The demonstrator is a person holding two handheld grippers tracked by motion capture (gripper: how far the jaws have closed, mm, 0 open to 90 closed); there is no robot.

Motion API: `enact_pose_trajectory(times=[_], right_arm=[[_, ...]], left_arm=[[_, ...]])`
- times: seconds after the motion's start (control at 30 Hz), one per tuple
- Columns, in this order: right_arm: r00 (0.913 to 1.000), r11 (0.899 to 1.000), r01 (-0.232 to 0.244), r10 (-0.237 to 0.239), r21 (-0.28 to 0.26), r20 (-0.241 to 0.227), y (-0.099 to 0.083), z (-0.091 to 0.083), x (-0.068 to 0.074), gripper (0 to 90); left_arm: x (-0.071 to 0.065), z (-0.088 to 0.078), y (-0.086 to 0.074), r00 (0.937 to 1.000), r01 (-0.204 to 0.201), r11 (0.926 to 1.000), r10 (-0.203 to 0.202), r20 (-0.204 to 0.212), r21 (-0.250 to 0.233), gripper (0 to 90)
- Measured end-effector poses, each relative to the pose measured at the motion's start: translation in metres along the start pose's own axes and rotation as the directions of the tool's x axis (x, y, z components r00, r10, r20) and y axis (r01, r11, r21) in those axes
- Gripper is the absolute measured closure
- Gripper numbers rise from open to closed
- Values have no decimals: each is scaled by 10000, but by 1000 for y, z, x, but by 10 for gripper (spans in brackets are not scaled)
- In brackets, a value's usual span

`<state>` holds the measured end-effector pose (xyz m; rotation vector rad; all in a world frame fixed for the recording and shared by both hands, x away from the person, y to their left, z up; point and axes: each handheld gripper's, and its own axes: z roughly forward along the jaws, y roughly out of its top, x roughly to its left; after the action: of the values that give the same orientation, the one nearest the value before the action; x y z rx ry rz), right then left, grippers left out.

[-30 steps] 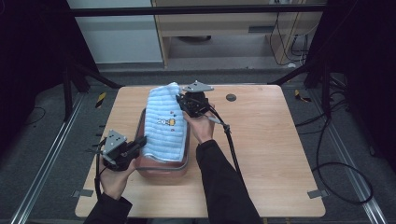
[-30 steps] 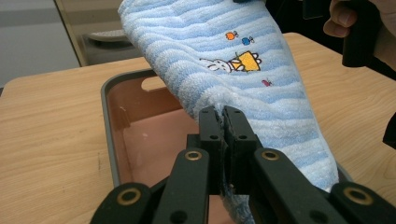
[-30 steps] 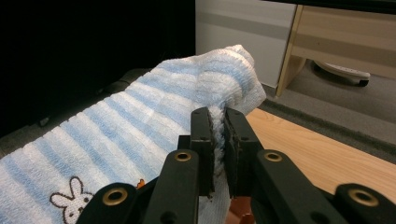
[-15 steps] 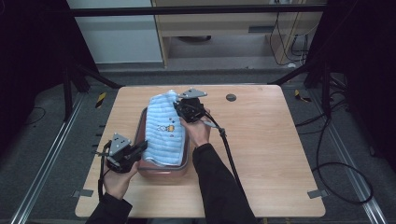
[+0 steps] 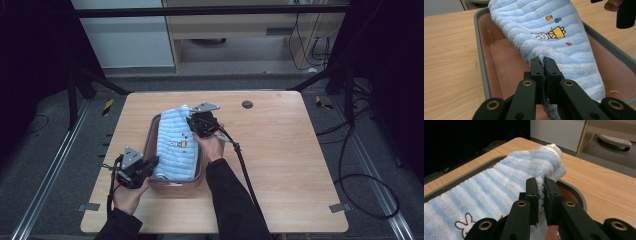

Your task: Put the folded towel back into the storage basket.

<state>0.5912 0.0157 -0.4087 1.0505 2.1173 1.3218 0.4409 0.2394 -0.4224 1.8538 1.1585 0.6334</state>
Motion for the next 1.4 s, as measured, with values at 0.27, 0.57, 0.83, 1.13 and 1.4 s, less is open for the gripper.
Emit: enact_pose_trajectory(times=[0.27, 0.57, 0.83, 1.13, 1.4], right_arm=[[10000, 9987, -4, 4, 518, 1, -12, 7, -2, 818], [9994, 9956, 308, -319, 884, 113, -19, 10, -2, 672], [9996, 10000, 7, -9, 65, 286, -13, -14, -13, 609], [9968, 9970, -479, 516, -604, 611, -14, -53, -38, 401], [9922, 9947, -747, 813, -712, 949, -26, -94, -65, 302]], left_arm=[[1, 3, -3, 9999, -6, 9998, 9, -168, 215, 866], [9, 5, -5, 9984, 457, 9984, -445, -346, 321, 779], [10, -3, 0, 9983, 438, 9990, -442, -393, -110, 692], [11, -9, 3, 9992, 362, 9978, -371, -151, -546, 523], [17, -10, 5, 9990, 433, 9967, -427, 102, -685, 379]])
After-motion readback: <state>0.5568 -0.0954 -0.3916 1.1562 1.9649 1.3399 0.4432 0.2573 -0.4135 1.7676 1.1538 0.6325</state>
